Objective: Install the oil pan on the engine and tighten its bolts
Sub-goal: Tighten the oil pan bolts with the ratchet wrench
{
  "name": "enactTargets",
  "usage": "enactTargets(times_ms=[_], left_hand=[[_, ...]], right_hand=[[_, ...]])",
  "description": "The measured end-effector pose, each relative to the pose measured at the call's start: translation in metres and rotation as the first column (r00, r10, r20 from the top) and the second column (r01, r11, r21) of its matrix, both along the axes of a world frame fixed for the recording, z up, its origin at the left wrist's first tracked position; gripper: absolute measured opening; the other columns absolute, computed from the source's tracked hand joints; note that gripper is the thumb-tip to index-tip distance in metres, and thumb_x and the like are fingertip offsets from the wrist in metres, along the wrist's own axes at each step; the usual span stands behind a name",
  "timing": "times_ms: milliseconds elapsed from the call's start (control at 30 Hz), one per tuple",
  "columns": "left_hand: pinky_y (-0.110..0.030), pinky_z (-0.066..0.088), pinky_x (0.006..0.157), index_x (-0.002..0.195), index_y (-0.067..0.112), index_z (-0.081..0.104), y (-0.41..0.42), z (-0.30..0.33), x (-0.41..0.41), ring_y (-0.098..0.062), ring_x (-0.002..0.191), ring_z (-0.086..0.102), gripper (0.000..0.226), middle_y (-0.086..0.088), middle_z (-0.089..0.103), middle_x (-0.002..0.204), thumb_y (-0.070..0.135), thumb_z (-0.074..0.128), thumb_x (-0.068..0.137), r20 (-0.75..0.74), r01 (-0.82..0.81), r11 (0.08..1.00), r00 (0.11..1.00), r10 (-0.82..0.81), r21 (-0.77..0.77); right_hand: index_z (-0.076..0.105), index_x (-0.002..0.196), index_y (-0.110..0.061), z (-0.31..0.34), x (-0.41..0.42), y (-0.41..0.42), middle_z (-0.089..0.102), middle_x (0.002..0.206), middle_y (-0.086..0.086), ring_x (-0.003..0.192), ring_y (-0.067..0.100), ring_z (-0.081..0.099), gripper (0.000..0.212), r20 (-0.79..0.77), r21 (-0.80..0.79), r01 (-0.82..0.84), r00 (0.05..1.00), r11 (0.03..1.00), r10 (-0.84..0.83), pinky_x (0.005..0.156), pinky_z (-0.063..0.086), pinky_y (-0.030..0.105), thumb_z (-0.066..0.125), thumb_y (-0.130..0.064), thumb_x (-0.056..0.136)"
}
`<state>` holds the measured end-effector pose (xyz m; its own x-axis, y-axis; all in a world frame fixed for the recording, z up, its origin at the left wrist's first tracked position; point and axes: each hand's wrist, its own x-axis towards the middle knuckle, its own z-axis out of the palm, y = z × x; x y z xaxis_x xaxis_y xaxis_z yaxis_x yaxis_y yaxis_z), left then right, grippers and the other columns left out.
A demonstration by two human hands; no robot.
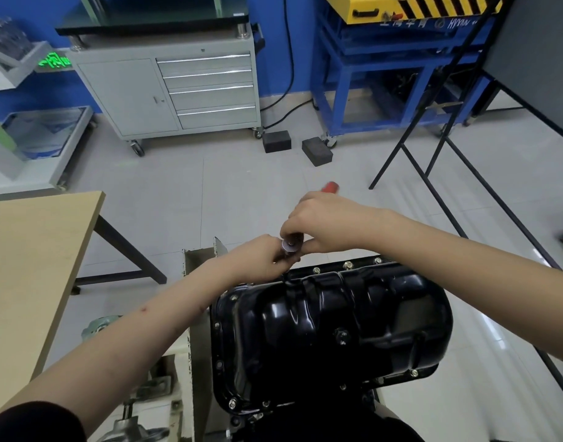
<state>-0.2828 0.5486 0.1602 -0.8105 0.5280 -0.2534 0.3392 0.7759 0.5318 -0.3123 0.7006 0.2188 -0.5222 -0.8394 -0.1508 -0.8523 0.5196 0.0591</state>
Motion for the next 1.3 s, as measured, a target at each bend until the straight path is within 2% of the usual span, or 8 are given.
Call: enactTargets(times_ms=[100, 200, 400, 533, 633, 900, 1133, 1300], left_hand=[[-0.018, 0.027, 0.049, 0.074, 0.0, 0.052, -0.004, -0.001, -0.001, -0.013, 0.049, 0.032, 0.027, -0.005, 0.038, 0.051, 0.02, 0.048, 0.092, -0.036, -0.045, 0.998, 0.998, 0.047, 0.042], [-0.022, 0.023, 0.051, 0.076, 0.001, 0.054, -0.005, -0.003, 0.0, -0.016, 0.052, 0.032, 0.024, -0.007, 0.044, 0.053, 0.016, 0.048, 0.093, -0.087, -0.039, 0.999, 0.995, 0.041, 0.031], [-0.03, 0.029, 0.057, 0.078, 0.002, 0.046, -0.005, -0.005, -0.006, -0.02, 0.058, 0.038, 0.029, 0.0, 0.038, 0.055, 0.024, 0.04, 0.097, -0.02, 0.072, 0.997, 0.997, -0.072, -0.029], [-0.025, 0.032, 0.055, 0.075, 0.006, 0.05, -0.008, -0.006, -0.004, -0.022, 0.058, 0.044, 0.028, -0.005, 0.049, 0.057, 0.026, 0.046, 0.094, -0.04, 0.011, 1.0, 0.999, -0.012, -0.007], [-0.027, 0.028, 0.058, 0.088, 0.0, 0.058, -0.009, -0.008, -0.002, -0.033, 0.077, 0.055, 0.024, -0.02, 0.062, 0.081, 0.019, 0.045, 0.094, -0.092, -0.014, 0.999, 0.996, 0.011, -0.037], [-0.031, 0.033, 0.062, 0.09, -0.001, 0.056, -0.007, -0.007, 0.002, -0.031, 0.07, 0.049, 0.032, -0.017, 0.058, 0.075, 0.025, 0.039, 0.097, -0.071, 0.078, 0.993, 0.994, -0.084, -0.092], [-0.021, 0.027, 0.057, 0.086, 0.003, 0.052, -0.007, -0.001, 0.005, -0.016, 0.061, 0.042, 0.012, -0.003, 0.052, 0.074, 0.01, 0.045, 0.091, -0.012, -0.019, 0.999, 1.0, 0.019, 0.033], [-0.036, 0.039, 0.067, 0.087, -0.005, 0.052, -0.005, -0.007, 0.001, -0.035, 0.075, 0.051, 0.035, -0.024, 0.058, 0.081, 0.025, 0.038, 0.098, 0.018, 0.011, 1.0, 1.0, -0.011, 0.007]], right_hand=[[0.058, 0.095, -0.013, -0.001, 0.002, -0.002, 0.06, 0.08, 0.001, 0.078, 0.025, 0.055, 0.042, -0.027, 0.008, 0.082, 0.996, 0.997, -0.082, 0.069, 0.034, 0.029, 0.051, -0.053, 0.085], [0.058, 0.092, -0.011, -0.002, 0.002, -0.003, 0.059, 0.079, 0.004, 0.068, 0.023, 0.045, 0.045, 0.008, 0.004, 0.152, 0.988, 0.988, -0.152, 0.06, 0.031, 0.029, 0.05, -0.055, 0.085], [0.058, 0.108, -0.022, 0.003, -0.005, -0.006, 0.063, 0.101, -0.004, 0.098, 0.02, 0.054, 0.02, 0.056, 0.025, -0.038, 0.998, 0.999, 0.037, 0.088, 0.038, 0.031, 0.051, -0.026, 0.09], [0.059, 0.1, -0.017, 0.001, -0.005, -0.005, 0.064, 0.088, 0.002, 0.086, 0.024, 0.057, 0.033, -0.003, 0.008, 0.044, 0.999, 0.999, -0.044, 0.069, 0.033, 0.027, 0.053, -0.046, 0.086], [0.057, 0.09, -0.015, -0.002, 0.0, -0.003, 0.061, 0.079, 0.004, 0.071, 0.024, 0.051, 0.047, -0.006, 0.022, 0.108, 0.994, 0.994, -0.108, 0.06, 0.03, 0.028, 0.048, -0.061, 0.083], [0.055, 0.111, -0.02, -0.001, -0.001, -0.007, 0.063, 0.1, -0.003, 0.099, 0.02, 0.054, 0.024, 0.0, 0.048, -0.095, 0.996, 0.994, 0.095, 0.088, 0.032, 0.026, 0.05, -0.03, 0.09], [0.05, 0.101, -0.013, 0.0, 0.002, -0.008, 0.046, 0.071, -0.002, 0.067, 0.021, 0.04, 0.04, 0.08, 0.008, 0.07, 0.994, 0.997, -0.071, 0.058, 0.025, 0.03, 0.054, -0.05, 0.085], [0.056, 0.108, -0.023, 0.0, -0.002, -0.007, 0.063, 0.103, -0.005, 0.1, 0.018, 0.052, 0.021, 0.025, 0.007, -0.085, 0.996, 0.996, 0.085, 0.095, 0.031, 0.028, 0.053, -0.025, 0.088]])
